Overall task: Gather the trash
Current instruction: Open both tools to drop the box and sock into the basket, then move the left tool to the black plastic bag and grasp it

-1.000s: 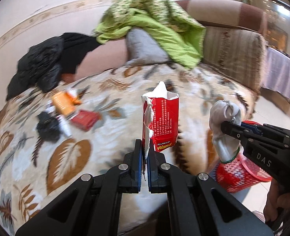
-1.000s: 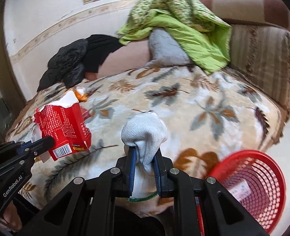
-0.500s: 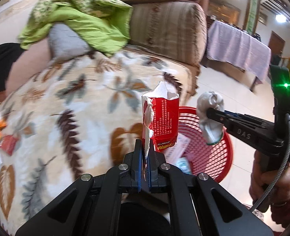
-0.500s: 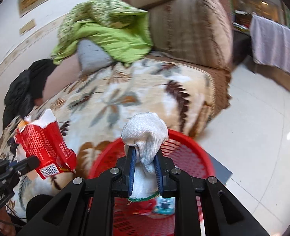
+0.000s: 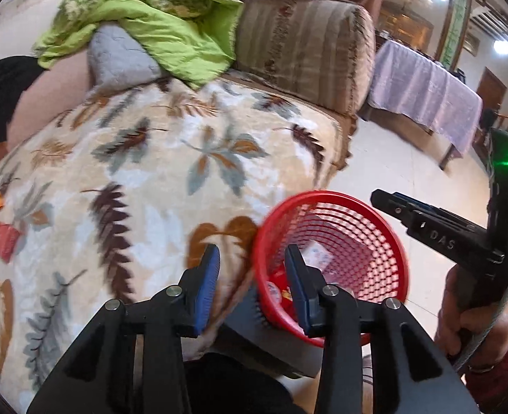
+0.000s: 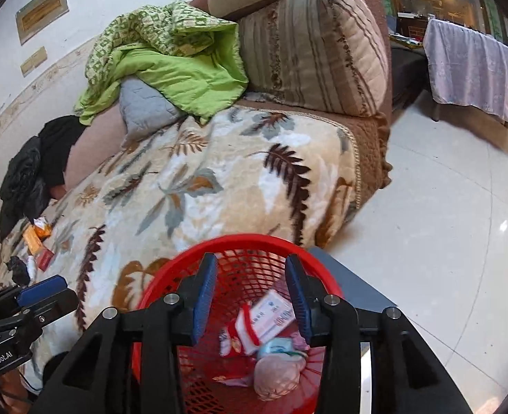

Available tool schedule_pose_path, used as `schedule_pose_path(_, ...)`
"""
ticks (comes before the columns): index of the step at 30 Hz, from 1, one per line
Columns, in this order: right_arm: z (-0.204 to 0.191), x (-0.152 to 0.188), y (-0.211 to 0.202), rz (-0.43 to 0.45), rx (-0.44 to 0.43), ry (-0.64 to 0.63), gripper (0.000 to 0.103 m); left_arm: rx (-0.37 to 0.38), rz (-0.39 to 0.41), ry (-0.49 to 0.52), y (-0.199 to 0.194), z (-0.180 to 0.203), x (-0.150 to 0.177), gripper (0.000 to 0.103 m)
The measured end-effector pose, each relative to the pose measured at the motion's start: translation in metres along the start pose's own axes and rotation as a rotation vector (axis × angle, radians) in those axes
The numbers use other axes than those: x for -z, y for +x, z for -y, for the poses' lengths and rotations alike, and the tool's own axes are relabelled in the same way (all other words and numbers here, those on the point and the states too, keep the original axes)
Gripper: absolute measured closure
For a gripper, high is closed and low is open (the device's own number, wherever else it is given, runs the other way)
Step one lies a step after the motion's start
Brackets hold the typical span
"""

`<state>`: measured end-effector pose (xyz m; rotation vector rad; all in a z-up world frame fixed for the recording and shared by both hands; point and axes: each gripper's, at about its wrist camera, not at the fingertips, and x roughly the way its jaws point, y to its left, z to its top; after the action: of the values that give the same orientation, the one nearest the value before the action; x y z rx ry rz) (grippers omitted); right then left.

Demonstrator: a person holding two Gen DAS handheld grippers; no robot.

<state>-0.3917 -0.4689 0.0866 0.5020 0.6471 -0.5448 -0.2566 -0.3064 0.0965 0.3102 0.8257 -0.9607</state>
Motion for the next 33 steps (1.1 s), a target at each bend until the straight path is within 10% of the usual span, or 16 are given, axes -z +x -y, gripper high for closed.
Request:
schedule_pose_path(13,-0.146,-0.001,0.022,-0.05,-0.244,-0.226,0.057,-0.157,0.081,-0.224,-0.066,-0.118,0.025,0.062)
schedule_pose_path(25,-0.278,0.023,0.052,-0.132,-0.393,-0.431,0.046,-0.477,0.166,-0.667,-0.141,-0.303,0.083,0.026)
schedule_pose_path(33,-0.323,0.031,0.075,-0.172,-0.435,-0.494,0.045,-0.456,0.115,-0.919,-0.105,-0.397,0.077,0.021)
